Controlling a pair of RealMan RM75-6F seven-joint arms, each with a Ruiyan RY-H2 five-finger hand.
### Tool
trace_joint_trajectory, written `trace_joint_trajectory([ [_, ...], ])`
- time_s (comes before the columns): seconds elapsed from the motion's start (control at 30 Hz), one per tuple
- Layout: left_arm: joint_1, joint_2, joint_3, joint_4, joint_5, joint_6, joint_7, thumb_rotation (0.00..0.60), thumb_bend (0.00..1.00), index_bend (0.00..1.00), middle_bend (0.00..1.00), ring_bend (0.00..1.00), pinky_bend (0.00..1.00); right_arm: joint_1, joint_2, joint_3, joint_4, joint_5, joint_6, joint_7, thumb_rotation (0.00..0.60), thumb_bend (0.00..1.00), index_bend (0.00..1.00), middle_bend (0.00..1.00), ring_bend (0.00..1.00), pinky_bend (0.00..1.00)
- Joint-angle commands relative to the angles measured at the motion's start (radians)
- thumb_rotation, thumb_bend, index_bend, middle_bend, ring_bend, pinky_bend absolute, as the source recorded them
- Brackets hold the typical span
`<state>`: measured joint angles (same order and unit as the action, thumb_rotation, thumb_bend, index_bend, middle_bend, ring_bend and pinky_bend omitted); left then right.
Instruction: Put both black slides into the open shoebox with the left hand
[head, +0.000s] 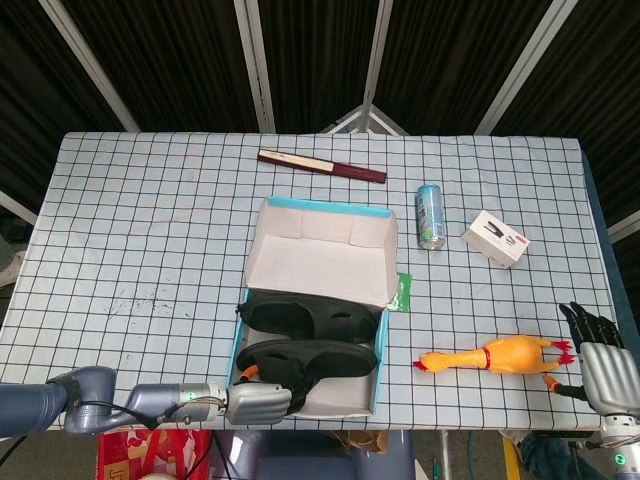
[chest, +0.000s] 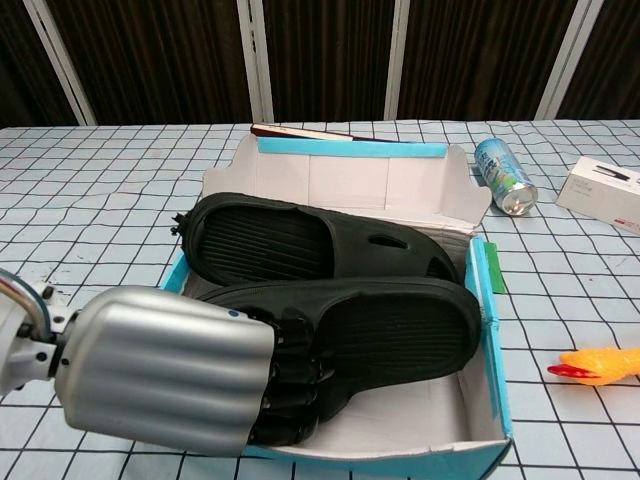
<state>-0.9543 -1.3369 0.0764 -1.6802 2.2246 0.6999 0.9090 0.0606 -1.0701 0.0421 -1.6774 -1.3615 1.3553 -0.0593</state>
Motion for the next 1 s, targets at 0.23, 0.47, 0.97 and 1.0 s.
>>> trace_joint_trajectory([
  [0.23, 0.026, 0.028, -0.02, -0.021, 0.007, 0.061, 0.044, 0.6, 0.43, 0.01, 0.13, 0.04, 0.34, 0.0, 0.0, -0.001, -0.001, -0.001, 0.0, -0.002, 0.6, 0.16, 0.0, 0.05, 0.09, 0.07],
  [0.47, 0.031, 0.034, -0.024, -0.031, 0.009, 0.075, 0.05, 0.6, 0.43, 0.0, 0.04, 0.0, 0.28, 0.002, 0.001, 0.0, 0.0, 0.003, -0.004, 0.0, 0.6, 0.16, 0.0, 0.05, 0.09, 0.07],
  [0.97, 0.053, 0.123, -0.058, -0.098, -0.011, 0.093, 0.082, 0.6, 0.43, 0.0, 0.05, 0.0, 0.28, 0.001, 0.001, -0.001, -0.001, 0.002, -0.005, 0.002, 0.6, 0.16, 0.0, 0.05, 0.09, 0.07],
  [1.0, 0.054, 0.126, -0.058, -0.101, -0.013, 0.091, 0.082, 0.6, 0.43, 0.0, 0.06, 0.0, 0.28, 0.001, 0.001, -0.002, -0.001, 0.002, -0.005, 0.001, 0.6, 0.16, 0.0, 0.05, 0.09, 0.07],
])
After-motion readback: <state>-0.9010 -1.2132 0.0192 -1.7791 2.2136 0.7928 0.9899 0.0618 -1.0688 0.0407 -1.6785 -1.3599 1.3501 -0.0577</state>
